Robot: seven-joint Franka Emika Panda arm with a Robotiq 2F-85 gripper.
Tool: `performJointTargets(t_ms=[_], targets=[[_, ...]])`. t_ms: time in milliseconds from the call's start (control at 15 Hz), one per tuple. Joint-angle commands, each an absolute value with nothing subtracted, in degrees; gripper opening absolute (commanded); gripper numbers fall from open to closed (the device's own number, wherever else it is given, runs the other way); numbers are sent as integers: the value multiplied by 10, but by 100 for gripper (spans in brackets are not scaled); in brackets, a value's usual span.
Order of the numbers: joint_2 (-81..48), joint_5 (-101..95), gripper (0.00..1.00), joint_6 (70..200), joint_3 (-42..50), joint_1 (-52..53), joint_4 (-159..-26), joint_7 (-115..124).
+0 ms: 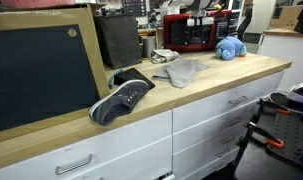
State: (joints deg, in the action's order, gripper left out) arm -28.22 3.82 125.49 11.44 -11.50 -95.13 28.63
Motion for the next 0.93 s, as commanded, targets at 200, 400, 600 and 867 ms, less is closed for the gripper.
performJointTargets(t_ms=[200,400,600,867], targets=[[-227,67,100,1255,118,-127,-1014,190],[-224,69,100,1254,119,-136,-1019,179],[-224,69,100,1254,116,-134,-1021,179],[-186,125,100,1271,98,-144,-1067,130]])
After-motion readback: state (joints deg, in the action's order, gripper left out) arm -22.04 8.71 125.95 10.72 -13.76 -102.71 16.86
